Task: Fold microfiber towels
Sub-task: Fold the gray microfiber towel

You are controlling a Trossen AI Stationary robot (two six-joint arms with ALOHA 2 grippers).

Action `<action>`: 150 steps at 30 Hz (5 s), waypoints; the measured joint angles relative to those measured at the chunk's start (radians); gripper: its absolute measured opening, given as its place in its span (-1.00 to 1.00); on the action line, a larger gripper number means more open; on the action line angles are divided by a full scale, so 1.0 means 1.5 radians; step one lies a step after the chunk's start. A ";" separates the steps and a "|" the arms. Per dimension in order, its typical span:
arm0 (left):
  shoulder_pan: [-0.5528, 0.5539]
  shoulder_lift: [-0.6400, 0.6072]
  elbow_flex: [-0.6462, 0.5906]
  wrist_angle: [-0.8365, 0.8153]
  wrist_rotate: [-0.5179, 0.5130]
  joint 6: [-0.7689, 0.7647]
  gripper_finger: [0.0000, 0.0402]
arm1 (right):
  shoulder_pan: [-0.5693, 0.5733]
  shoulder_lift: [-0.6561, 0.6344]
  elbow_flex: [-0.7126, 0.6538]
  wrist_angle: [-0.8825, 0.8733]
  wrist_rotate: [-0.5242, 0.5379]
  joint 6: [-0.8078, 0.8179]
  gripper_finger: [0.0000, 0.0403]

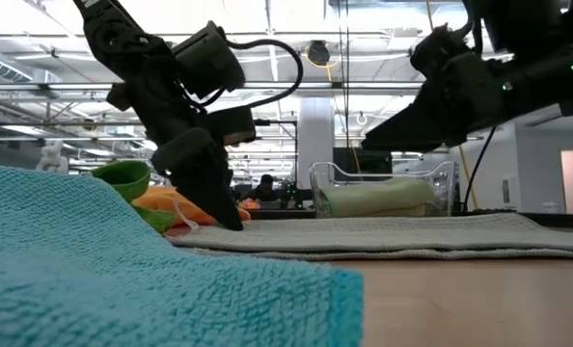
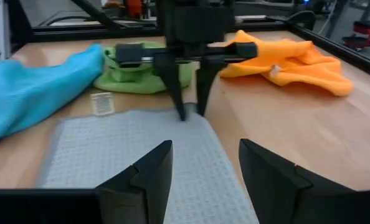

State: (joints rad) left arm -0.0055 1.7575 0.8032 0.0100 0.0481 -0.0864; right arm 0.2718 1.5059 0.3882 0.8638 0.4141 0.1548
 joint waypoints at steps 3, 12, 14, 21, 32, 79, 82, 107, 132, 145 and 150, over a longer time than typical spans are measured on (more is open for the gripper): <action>-0.013 -0.001 0.000 -0.002 -0.023 0.027 -0.44 | -0.016 0.000 0.000 0.000 0.000 -0.002 -0.13; -0.017 -0.001 0.000 -0.002 -0.030 0.037 -0.79 | -0.037 0.000 0.037 -0.035 0.002 -0.012 -0.13; -0.017 -0.001 0.000 -0.002 -0.030 0.034 -0.89 | -0.037 0.000 0.049 -0.053 0.001 -0.009 -0.13; -0.020 -0.002 -0.001 -0.003 -0.033 -0.036 -0.88 | -0.025 0.000 0.059 -0.065 -0.001 0.030 -0.13; -0.046 -0.002 -0.002 0.007 -0.076 -0.103 -0.38 | 0.067 0.064 0.066 -0.071 0.038 0.099 -0.13; -0.401 0.086 0.111 0.067 -0.334 -0.088 0.33 | 0.336 -0.129 0.066 -0.417 0.147 0.269 0.13; -0.401 0.121 0.130 0.033 -0.334 -0.099 0.33 | 0.333 -0.129 0.066 -0.400 0.163 0.261 0.13; -0.353 0.128 0.142 -0.054 -0.252 -0.168 -0.70 | 0.289 0.082 0.066 -0.020 0.174 0.165 0.12; -0.344 0.053 0.139 -0.011 -0.212 -0.157 -0.93 | 0.214 0.354 0.448 -0.203 0.110 0.007 0.19; -0.327 0.052 0.139 0.049 -0.171 -0.155 -0.91 | 0.201 0.382 0.481 -0.263 0.124 -0.009 -0.23; -0.329 0.052 0.140 0.080 -0.171 -0.128 -0.94 | 0.200 0.382 0.481 -0.266 0.124 -0.008 -0.69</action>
State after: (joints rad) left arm -0.4991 1.8351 1.0126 0.1296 -0.2079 -0.2791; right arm 0.5724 2.0785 1.1095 0.4652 0.6007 0.1421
